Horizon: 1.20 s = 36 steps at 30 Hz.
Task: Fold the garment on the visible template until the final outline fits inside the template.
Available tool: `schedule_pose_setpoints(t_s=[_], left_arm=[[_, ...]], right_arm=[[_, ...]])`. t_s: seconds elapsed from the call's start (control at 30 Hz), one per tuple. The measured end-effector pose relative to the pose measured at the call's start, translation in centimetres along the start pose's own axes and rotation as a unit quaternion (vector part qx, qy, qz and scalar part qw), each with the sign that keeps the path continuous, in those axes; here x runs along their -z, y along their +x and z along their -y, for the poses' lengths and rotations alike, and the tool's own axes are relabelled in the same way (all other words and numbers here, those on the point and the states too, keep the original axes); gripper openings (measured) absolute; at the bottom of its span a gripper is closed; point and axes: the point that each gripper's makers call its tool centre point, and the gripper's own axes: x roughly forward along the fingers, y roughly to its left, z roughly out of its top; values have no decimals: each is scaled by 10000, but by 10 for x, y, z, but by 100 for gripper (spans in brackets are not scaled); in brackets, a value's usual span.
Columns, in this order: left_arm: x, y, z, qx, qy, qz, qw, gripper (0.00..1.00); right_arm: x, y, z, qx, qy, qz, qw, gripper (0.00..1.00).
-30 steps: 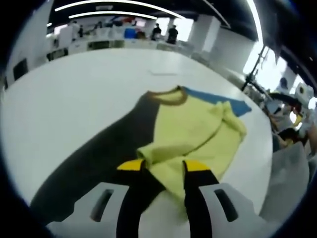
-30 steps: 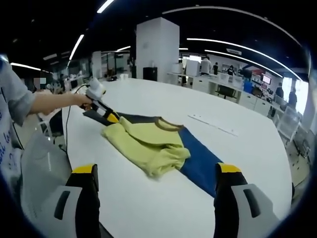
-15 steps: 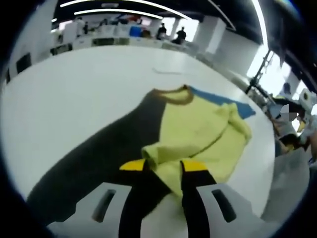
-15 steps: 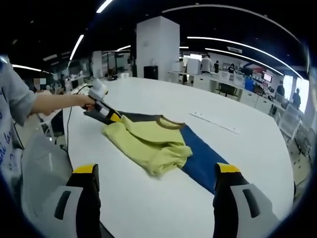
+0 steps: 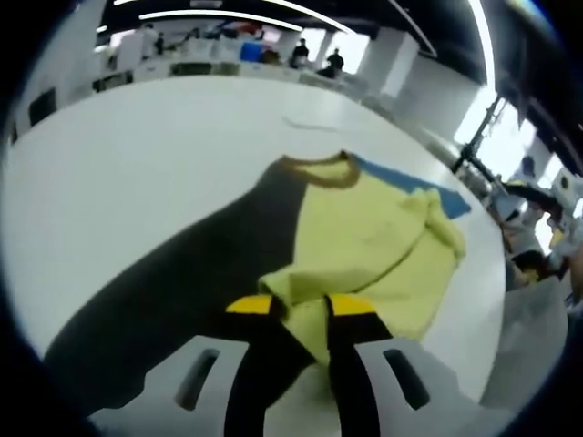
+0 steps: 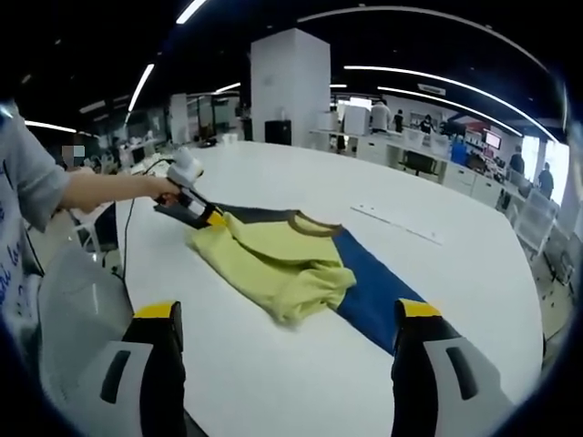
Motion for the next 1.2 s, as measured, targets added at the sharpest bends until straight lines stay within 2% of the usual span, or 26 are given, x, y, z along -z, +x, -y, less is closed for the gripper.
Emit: schedule_pose_setpoints(t_s=[0.2,0.4,0.5,0.57,0.77,0.87,1.03,1.2], left_arm=[[-1,-1,0,-17,-16,-10,10000,11],[3,-4,0,-65,25,-22,10000,3],[5,-5,1,-60,60,-36,10000,0],[4,-7,1,-55,67,12,10000,0],[3,-13,7,-8,71,56,10000,0],[3,-14,7,-6,85,66,9999,0],[4,-13,9,-9,75,63,10000,0],[5,-12,11,-1,64,35,10000,0]], right_arm=[[3,3,-1,-38,8,-8,10000,93],[2,13,1,-200,110,52,9997,82],[1,21,3,-242,107,57,9996,80],[3,27,5,-240,160,41,9996,81],[6,42,13,-332,582,111,9977,67],[8,51,18,-296,586,80,9978,61],[-2,60,29,-209,677,280,9971,49],[4,76,38,-169,701,125,9973,48]])
